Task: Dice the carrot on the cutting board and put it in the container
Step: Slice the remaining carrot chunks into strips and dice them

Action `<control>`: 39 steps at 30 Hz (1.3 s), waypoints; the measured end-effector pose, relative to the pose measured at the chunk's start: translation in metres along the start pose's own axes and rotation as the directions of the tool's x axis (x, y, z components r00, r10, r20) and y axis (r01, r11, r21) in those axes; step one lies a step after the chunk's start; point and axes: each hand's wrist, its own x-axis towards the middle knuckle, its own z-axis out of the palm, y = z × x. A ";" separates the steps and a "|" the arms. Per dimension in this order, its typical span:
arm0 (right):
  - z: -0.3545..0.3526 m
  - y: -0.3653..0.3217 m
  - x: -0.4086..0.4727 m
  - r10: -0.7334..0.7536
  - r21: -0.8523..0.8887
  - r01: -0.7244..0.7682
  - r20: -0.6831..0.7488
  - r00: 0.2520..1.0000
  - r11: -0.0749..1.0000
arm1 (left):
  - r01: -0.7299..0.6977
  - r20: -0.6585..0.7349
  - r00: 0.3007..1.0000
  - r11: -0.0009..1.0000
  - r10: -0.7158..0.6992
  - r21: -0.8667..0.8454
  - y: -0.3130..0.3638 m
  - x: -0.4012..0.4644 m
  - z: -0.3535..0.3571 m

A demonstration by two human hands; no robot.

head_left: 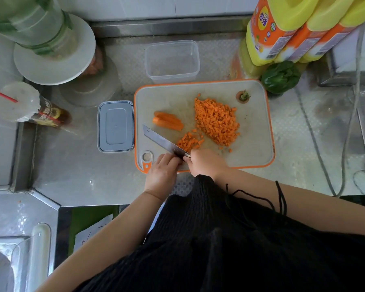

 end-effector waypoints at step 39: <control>-0.004 0.011 0.011 0.031 0.250 -0.023 -0.026 0.999 0.968 | 0.053 -0.021 0.998 0.994 -0.051 0.095 -0.003 0.001 0.000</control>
